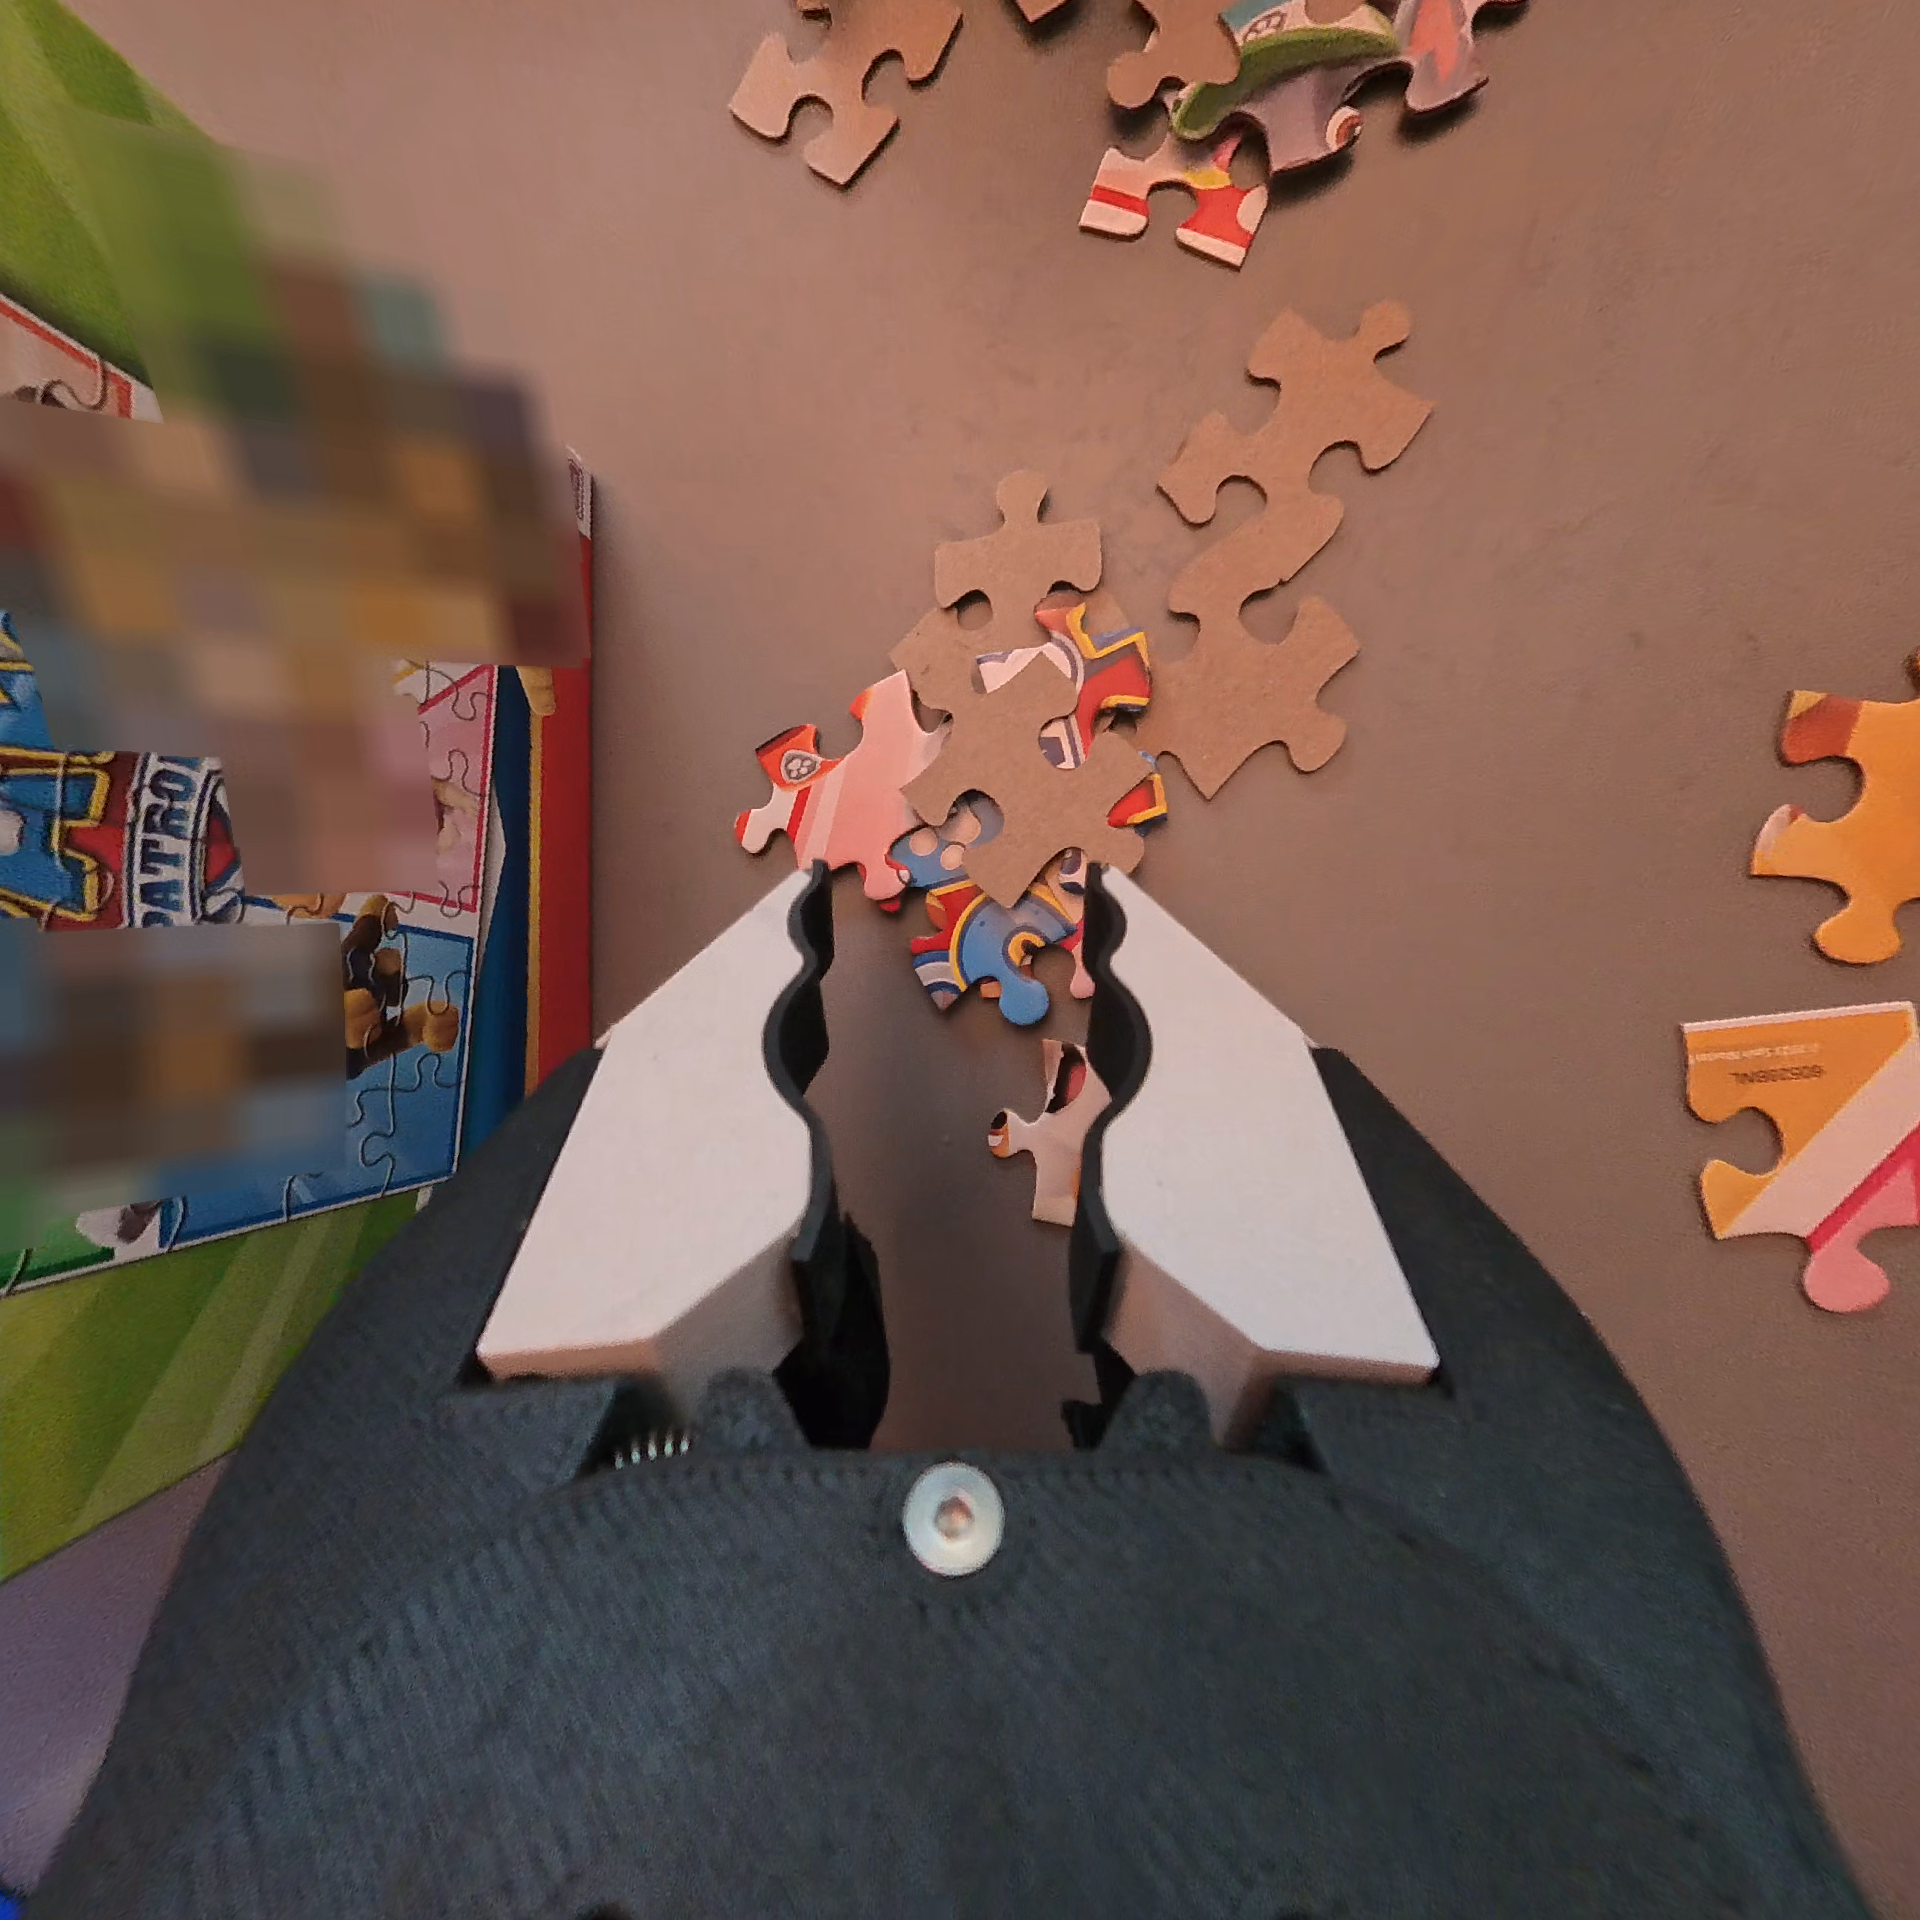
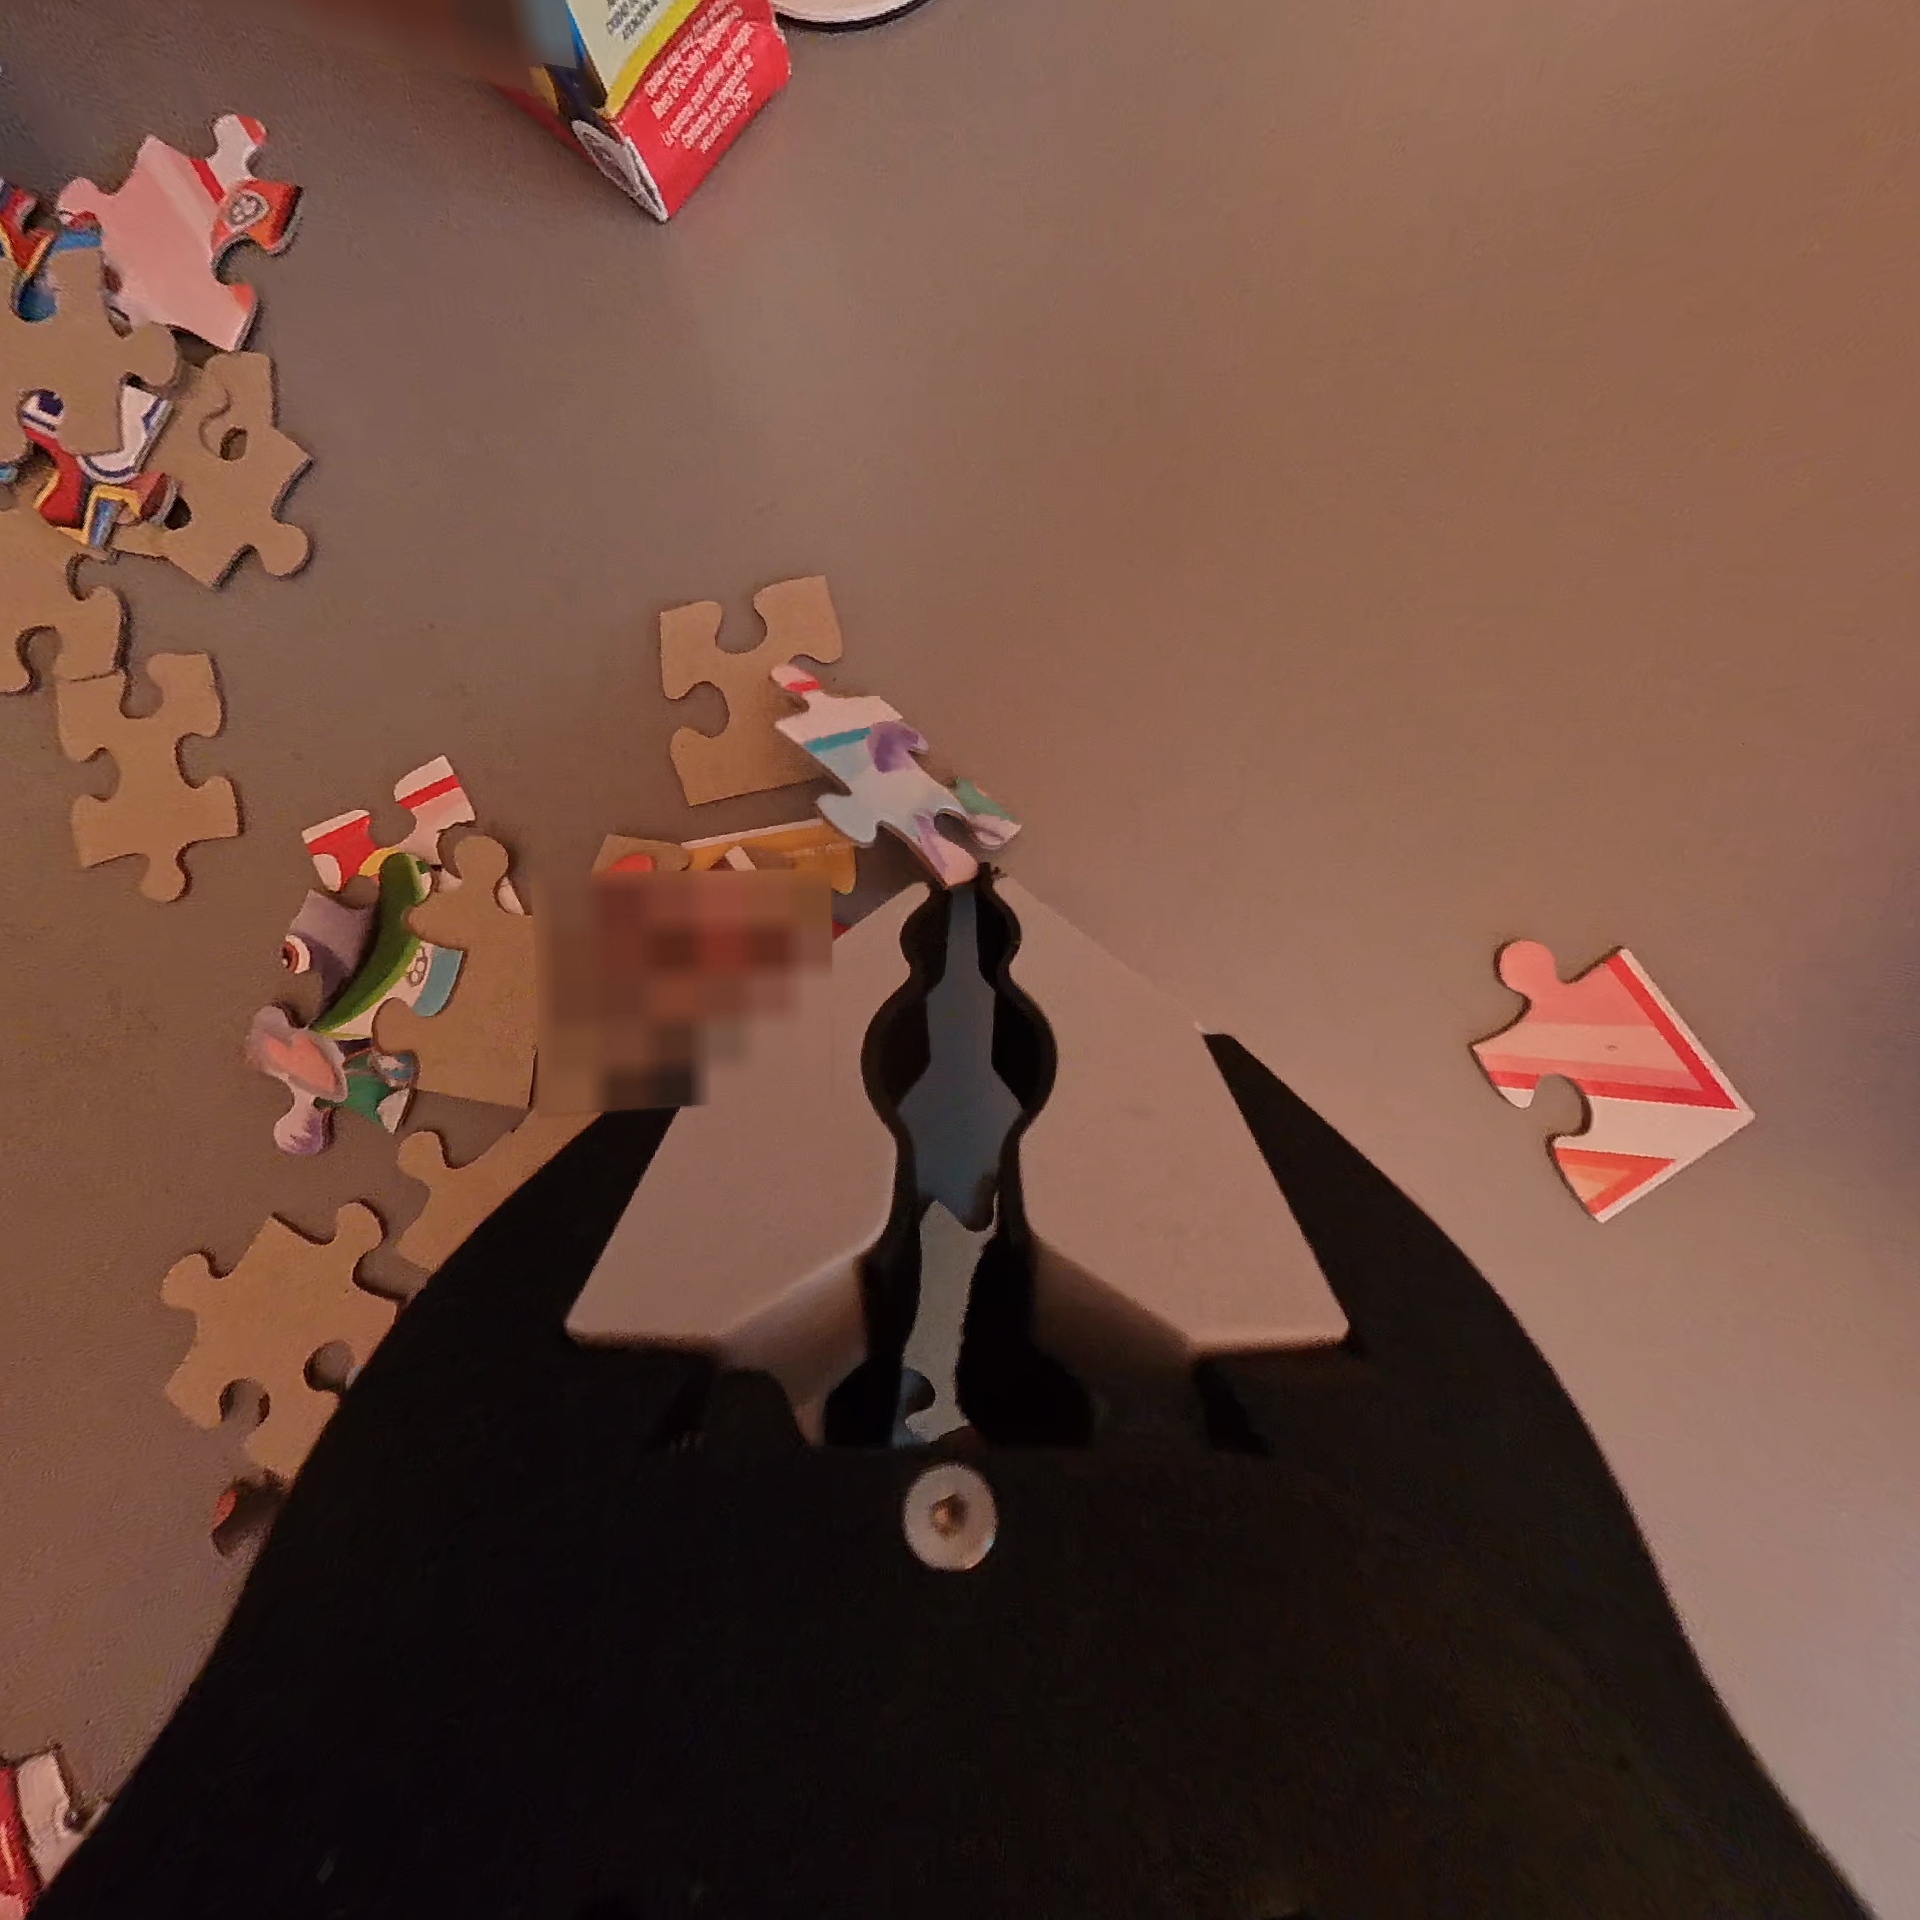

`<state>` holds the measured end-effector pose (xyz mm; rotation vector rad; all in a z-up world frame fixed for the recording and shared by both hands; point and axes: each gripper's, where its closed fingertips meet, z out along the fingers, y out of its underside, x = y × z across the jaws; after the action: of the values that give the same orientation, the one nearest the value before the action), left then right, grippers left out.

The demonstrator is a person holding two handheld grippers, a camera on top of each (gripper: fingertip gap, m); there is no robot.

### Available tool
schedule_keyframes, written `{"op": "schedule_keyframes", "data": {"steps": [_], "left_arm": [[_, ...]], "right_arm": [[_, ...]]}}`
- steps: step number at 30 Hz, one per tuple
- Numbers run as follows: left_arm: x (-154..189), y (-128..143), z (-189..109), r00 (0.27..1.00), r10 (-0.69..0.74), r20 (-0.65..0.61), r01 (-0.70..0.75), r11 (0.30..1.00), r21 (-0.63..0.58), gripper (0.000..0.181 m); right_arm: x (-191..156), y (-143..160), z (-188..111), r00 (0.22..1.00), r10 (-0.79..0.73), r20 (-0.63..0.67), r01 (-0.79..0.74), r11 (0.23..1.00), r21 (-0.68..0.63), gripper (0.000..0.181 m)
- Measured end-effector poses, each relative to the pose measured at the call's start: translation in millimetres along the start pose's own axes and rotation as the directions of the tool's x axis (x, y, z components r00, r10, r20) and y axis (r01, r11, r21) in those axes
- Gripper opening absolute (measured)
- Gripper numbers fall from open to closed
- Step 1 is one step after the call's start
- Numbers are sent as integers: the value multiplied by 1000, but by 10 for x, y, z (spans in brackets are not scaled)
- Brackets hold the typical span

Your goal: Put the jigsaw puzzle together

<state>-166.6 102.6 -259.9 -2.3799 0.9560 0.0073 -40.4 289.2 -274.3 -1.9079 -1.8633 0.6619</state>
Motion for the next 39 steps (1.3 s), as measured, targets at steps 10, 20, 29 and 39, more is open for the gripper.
{"op": "schedule_keyframes", "data": {"steps": [10,20,29,39], "left_arm": [[-42,-9,-25,1000,-14,11,13,1000,24,47],[-34,36,23,1000,-10,16,10,1000,2,48],[-66,-121,8,999,-16,47,13,997,71,50],[-67,-241,17,996,2,87,-11,996,94,57]], "right_arm": [[-413,-336,-5,975,-217,54,212,974,82,0],[-466,-425,338,972,-227,59,228,974,-9,41],[-690,-646,168,962,-144,233,121,987,108,0],[-1494,-1095,38,814,-94,573,-27,980,199,1]]}}
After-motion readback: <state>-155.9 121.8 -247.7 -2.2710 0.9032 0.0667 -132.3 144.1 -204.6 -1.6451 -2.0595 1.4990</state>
